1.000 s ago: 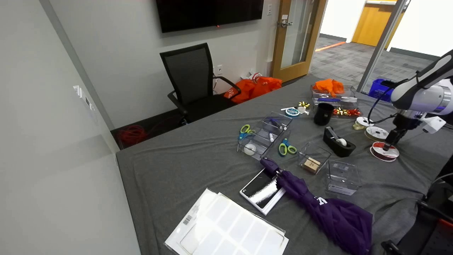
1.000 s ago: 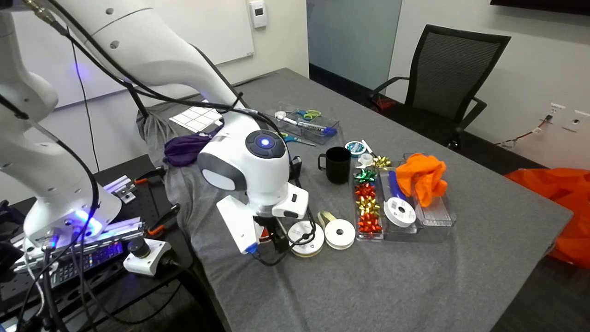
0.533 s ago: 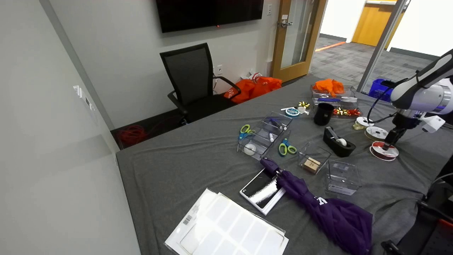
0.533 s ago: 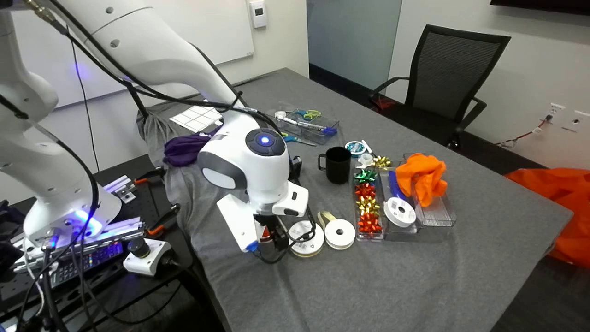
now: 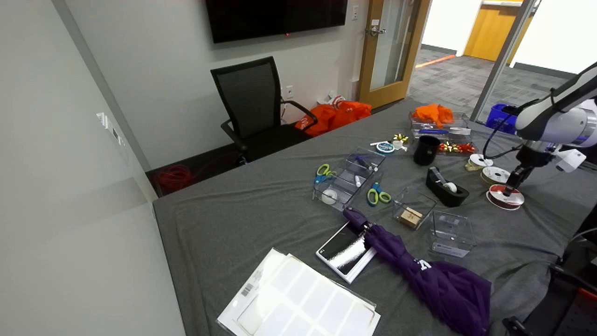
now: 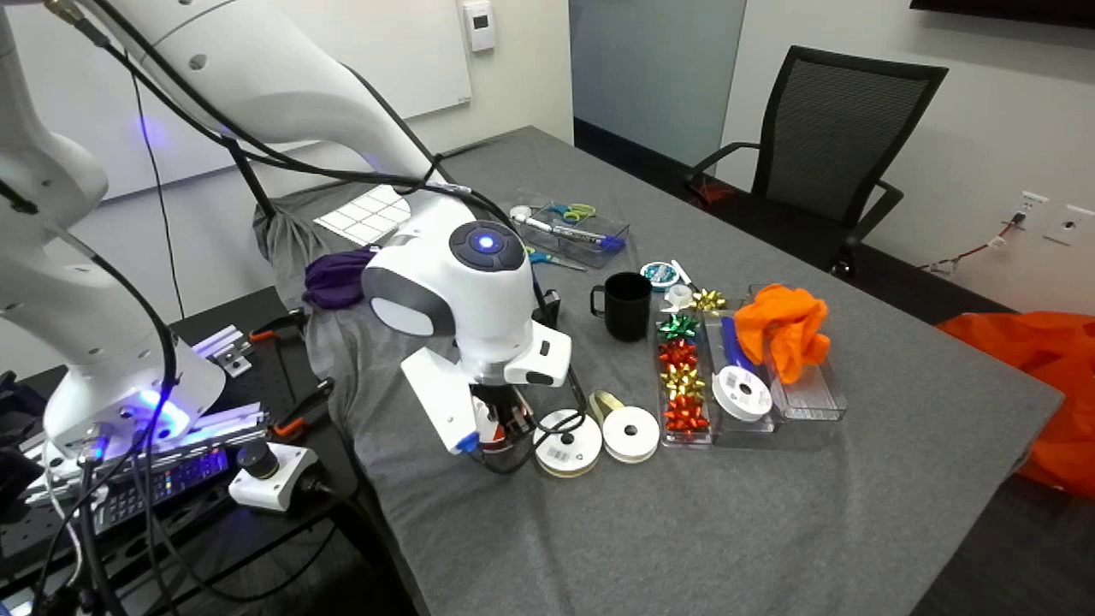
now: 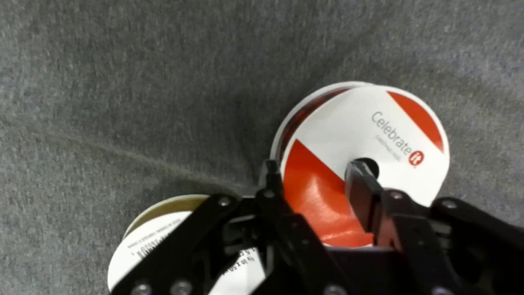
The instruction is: Put the tape item in the container
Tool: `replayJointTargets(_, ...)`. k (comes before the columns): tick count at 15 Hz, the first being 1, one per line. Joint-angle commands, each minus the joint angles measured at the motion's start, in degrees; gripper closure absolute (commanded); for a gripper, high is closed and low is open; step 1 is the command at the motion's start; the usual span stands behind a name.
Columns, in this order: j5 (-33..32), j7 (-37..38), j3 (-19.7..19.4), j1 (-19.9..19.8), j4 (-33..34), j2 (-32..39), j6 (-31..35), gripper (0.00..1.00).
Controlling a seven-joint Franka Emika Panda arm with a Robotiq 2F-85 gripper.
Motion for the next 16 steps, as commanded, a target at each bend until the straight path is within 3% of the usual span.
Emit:
replayJointTargets(1,0.1,-0.17,0.94,-0.71,-1.13,0.69,1.83,0.85)
replayJointTargets(3,0.44,-0.36,1.1,-1.09,-1.07,0.03,0.75,0.98)
replayJointTargets(4,0.49,-0.41,1.1,-1.17,-1.01,-0.18,0.38,1.0)
replayJointTargets(16,5.34,-1.81,0.36,-0.94,-1.88,-7.59,-16.58,1.0)
